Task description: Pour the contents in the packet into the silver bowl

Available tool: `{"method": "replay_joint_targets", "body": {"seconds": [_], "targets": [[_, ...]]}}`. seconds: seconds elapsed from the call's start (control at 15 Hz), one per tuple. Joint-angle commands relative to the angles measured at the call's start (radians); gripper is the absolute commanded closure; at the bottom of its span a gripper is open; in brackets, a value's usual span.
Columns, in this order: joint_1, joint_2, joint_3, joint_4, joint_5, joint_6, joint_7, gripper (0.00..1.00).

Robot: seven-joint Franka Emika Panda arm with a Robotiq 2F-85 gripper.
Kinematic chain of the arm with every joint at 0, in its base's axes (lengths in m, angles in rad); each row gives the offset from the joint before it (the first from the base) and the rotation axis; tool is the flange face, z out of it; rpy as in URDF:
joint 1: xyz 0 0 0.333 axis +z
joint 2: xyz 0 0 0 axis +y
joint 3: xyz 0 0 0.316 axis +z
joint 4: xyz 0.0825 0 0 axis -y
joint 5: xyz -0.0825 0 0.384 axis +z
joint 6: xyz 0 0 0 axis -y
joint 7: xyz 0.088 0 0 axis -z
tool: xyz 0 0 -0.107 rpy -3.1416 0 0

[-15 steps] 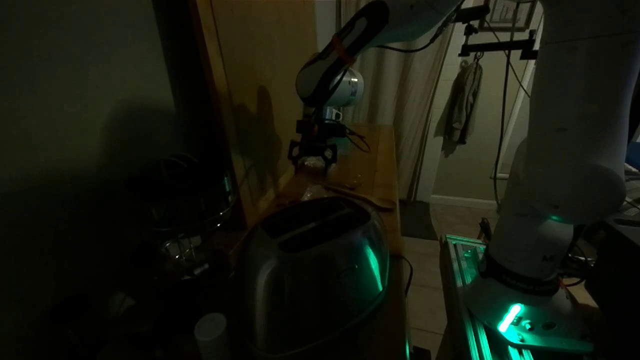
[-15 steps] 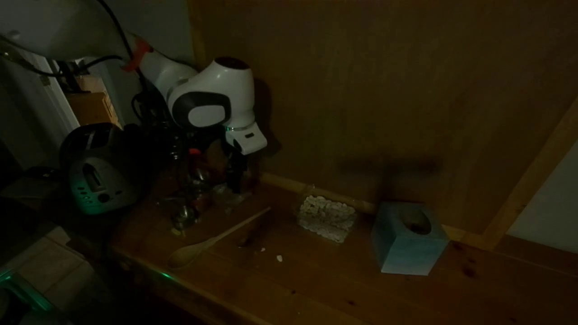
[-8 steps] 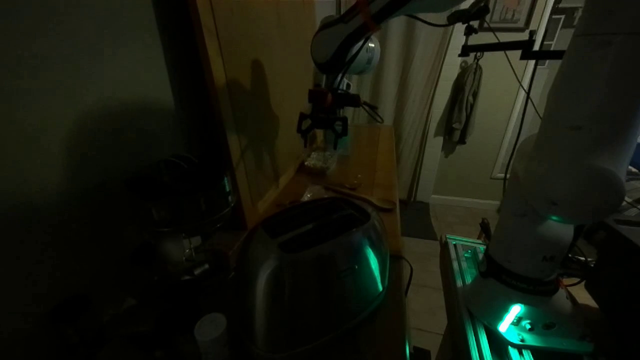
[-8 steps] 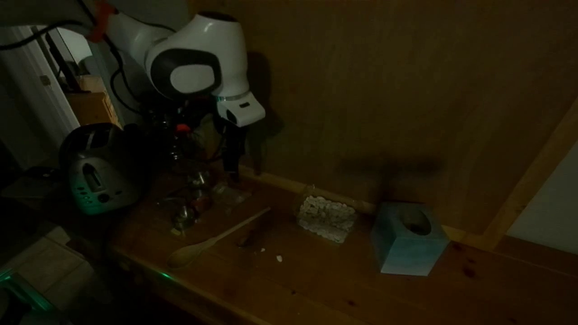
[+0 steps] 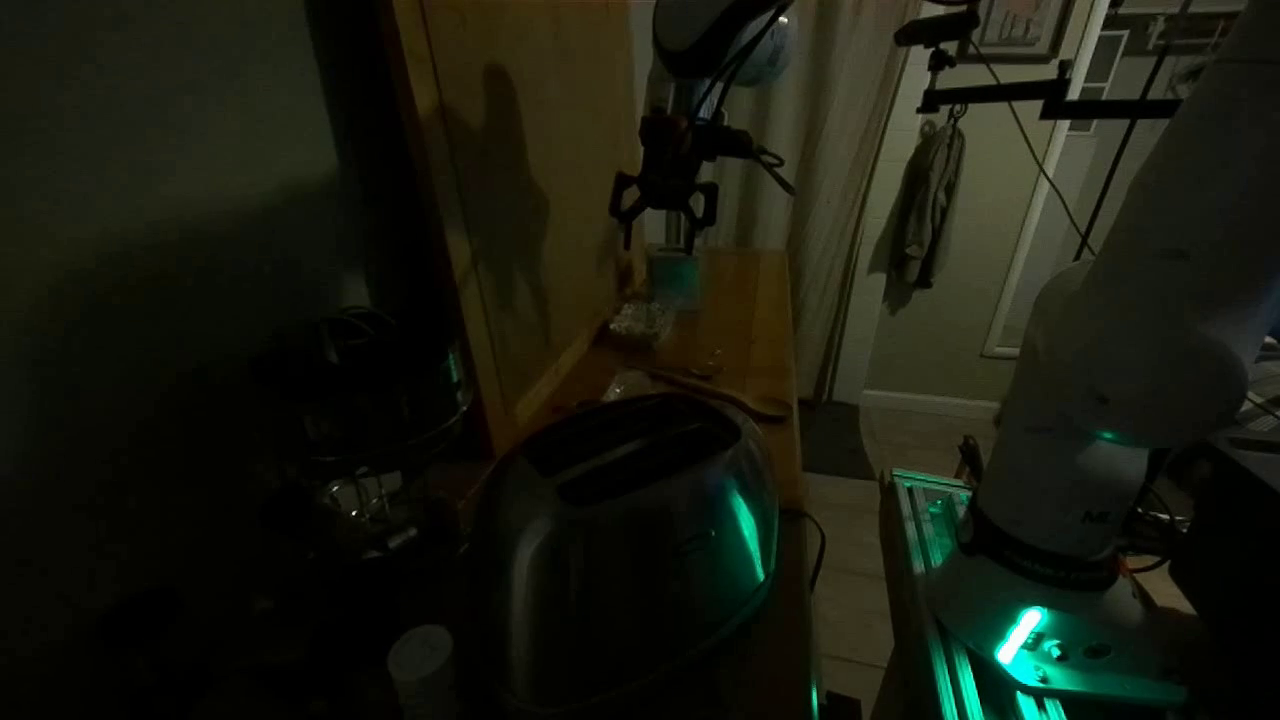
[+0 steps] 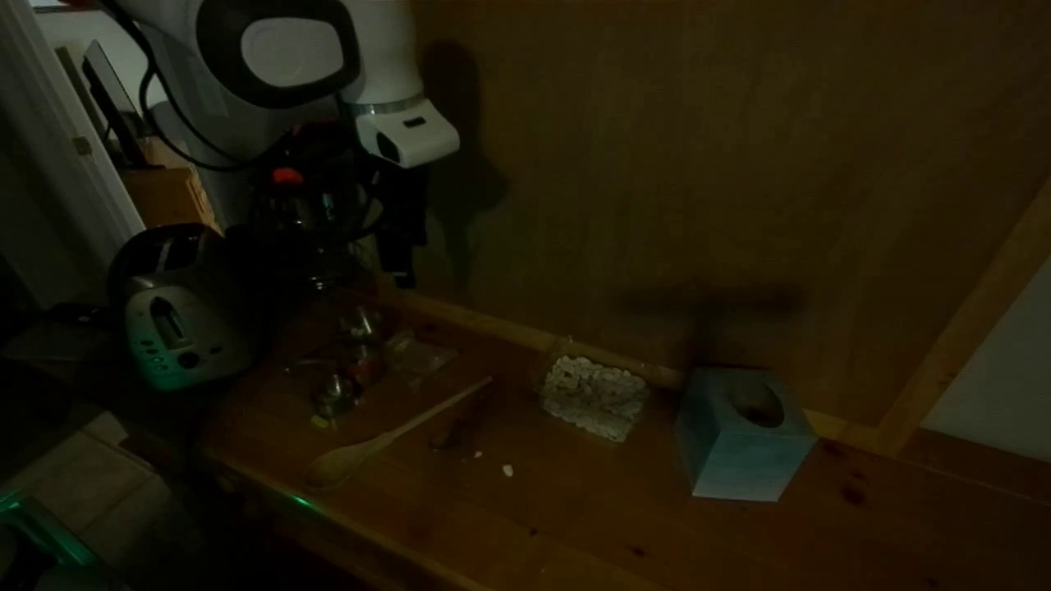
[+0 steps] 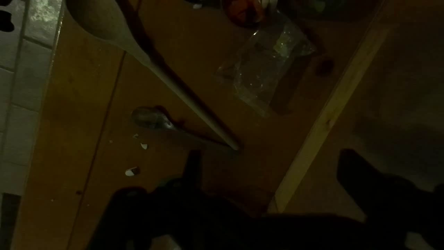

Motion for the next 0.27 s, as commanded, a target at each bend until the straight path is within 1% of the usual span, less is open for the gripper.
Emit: {"method": "replay_joint_targets", "body": {"seconds": [0.0,0.2], "targets": [[-0.018,0.008,0.017,0.003,0.005,-0.003,-0.004,0.00],[-0.018,0.018,0.016,0.003,0.004,-0.002,-0.004,0.00]]}}
